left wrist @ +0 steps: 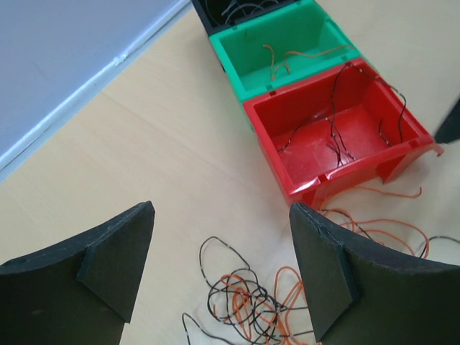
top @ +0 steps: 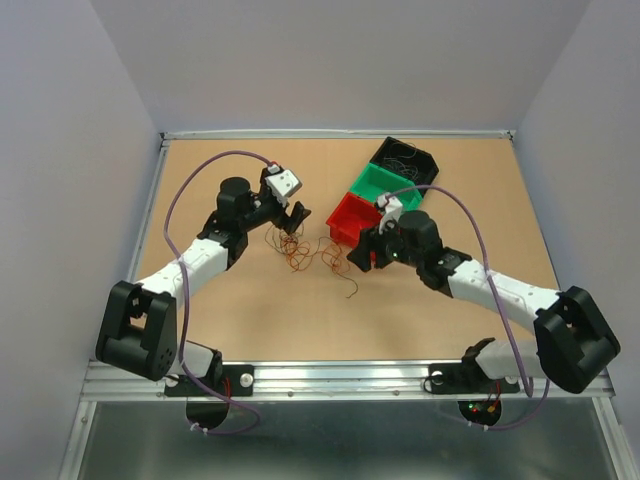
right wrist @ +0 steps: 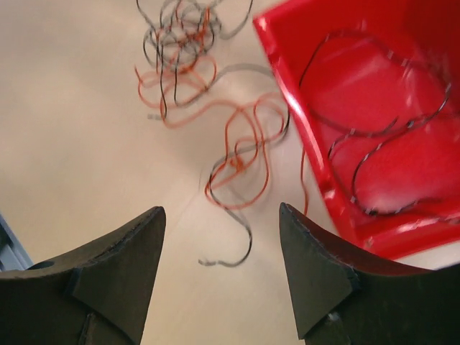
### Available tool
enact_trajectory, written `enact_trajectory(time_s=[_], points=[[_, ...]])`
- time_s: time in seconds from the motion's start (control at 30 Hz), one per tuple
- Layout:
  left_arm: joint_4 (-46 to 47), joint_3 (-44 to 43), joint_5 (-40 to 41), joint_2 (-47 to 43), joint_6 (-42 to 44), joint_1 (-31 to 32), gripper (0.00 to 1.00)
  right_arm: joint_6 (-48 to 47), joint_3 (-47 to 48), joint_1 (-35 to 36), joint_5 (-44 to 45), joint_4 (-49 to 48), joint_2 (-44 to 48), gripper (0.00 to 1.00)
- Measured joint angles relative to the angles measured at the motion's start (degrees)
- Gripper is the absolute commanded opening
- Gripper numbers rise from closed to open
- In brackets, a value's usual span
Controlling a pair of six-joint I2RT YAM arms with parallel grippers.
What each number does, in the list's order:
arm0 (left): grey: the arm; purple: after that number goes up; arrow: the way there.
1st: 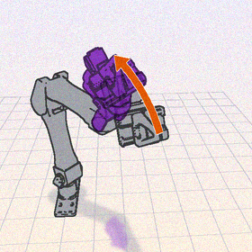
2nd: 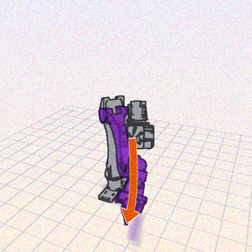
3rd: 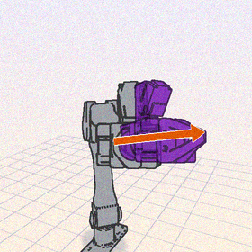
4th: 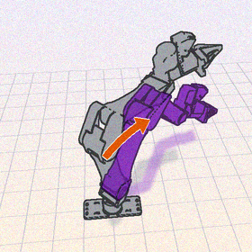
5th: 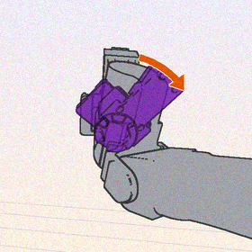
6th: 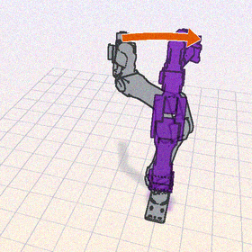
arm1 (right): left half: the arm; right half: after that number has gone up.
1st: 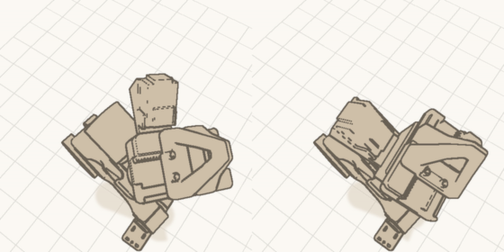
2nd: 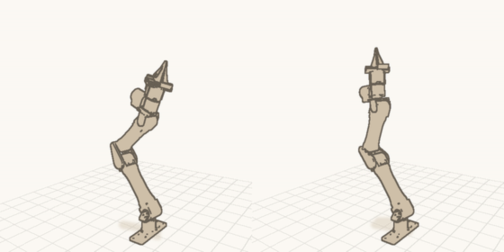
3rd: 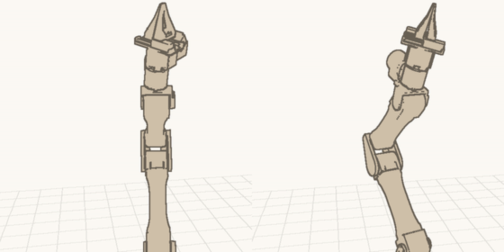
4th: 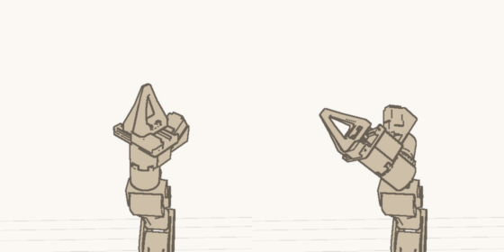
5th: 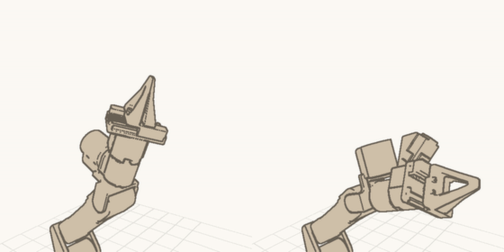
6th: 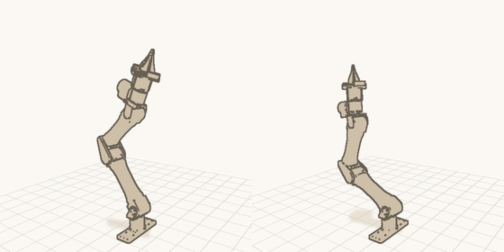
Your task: Untangle the cables
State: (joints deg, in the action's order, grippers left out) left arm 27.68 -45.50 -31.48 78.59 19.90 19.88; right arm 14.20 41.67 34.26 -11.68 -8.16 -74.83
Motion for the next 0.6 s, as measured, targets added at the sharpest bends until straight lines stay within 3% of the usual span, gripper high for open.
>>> enact_trajectory(time_s=[0.17, 0.6], points=[[-5.22, -0.11, 0.02, 0.02, 3.02, 0.11, 0.84, 1.07, -8.09, 3.43, 1.09, -2.54, 2.03, 0.69], [-10.73, -0.11, 3.87, 0.02, 8.39, 5.05, 0.84, 1.09, -8.50, 5.99, 3.19, -11.32, -9.49, 0.65]])
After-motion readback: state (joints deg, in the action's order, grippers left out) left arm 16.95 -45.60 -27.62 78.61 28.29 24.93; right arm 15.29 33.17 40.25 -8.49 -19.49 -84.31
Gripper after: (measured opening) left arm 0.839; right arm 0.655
